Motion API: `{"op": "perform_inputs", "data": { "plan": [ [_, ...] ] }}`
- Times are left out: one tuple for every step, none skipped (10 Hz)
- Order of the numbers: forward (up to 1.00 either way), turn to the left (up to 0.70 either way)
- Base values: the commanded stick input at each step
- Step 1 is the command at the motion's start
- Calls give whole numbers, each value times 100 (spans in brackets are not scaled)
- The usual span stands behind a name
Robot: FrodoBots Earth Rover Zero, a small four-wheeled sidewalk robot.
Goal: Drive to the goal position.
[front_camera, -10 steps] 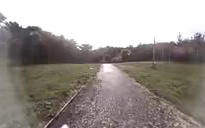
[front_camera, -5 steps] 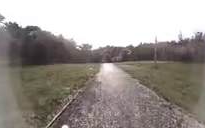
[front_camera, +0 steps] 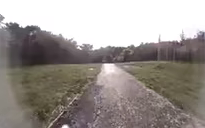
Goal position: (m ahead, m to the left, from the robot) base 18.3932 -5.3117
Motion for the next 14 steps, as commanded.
{"op": "perform_inputs", "data": {
  "plan": [
    [100, -10],
    [100, -18],
    [100, -26],
    [100, -33],
    [100, -39],
    [100, -32],
    [100, -24],
    [100, -15],
    [100, -7],
    [100, 0],
    [100, 0],
    [100, 0],
    [100, 0],
    [100, 0]
  ]
}}
